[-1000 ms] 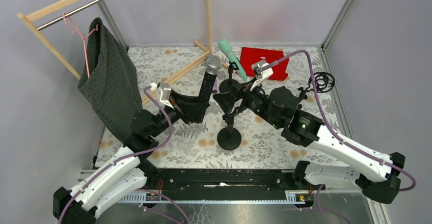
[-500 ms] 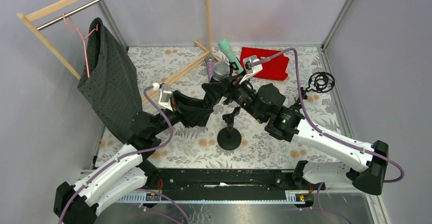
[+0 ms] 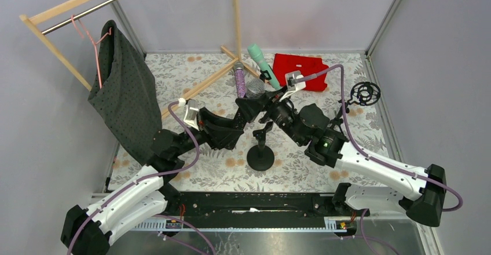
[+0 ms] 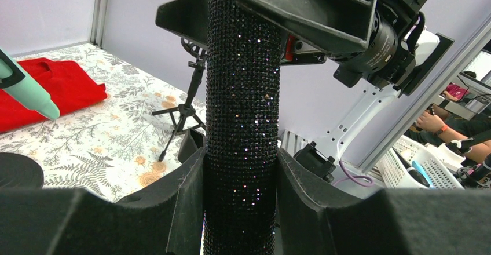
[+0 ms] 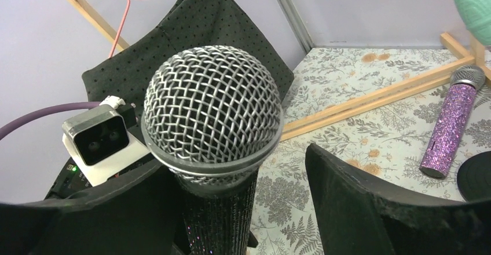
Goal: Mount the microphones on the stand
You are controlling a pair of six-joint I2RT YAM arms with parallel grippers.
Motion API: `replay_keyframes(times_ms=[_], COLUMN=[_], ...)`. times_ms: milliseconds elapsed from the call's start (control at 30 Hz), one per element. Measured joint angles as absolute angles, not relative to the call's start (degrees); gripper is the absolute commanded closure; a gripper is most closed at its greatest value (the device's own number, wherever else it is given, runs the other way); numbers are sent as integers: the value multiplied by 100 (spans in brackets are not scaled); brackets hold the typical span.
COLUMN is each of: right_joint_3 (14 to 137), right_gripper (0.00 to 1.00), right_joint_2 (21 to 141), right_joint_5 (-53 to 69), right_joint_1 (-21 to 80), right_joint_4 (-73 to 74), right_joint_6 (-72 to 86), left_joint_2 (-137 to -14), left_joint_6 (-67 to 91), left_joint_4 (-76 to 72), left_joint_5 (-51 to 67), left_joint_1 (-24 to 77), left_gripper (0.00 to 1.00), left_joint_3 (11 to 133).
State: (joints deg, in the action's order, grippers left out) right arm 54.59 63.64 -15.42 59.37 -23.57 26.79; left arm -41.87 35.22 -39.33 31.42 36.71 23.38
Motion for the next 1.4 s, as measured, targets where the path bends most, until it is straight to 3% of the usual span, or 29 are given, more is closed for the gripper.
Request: replay_keyframes(times_ms=[733,833,933,1000,1067,1167,1200,1400], right_joint_3=[5085,5070,5043,4998,4930,4812,4746,4508], right_gripper=[33,43,65,78,89,99,100,100], right_joint_2=[6095,6121,6125,6125,6123,6086,6047,5474], right_joint_5=[-1590,-1575,-1514,-1472,-1448,-1431,-1428,-1433], right_joint_1=[5937,5937,5940,5948,5948,5948,5948,5948], right_joint_4=[-2733,-2777,-2867,-2954,-3033,-3131,-3133,-2842], right_joint_6=[2735,2764,2821,2886,2895,2877,2860,2644], left_joint_2=[-4362,-4362,-4364,-4366,-4366,-4362,-4348,-4060], left_joint_6=[3607,3607,3610,3594,3581,3540,3496,3249], left_joint_4=[-4180,-4185,-4178,-4178,-4163,-4060,-4036,-3559], left_joint_5=[3046,3070,3085,3111,3138,3151,3146,3028], left_joint_1=[3675,3675,3675,3675,3675,3675,3675,3675], left_gripper=[100,100,100,83,49,10,3,1], left_joint_3=[2296,2272,2268,2248,2235,2235,2235,2329])
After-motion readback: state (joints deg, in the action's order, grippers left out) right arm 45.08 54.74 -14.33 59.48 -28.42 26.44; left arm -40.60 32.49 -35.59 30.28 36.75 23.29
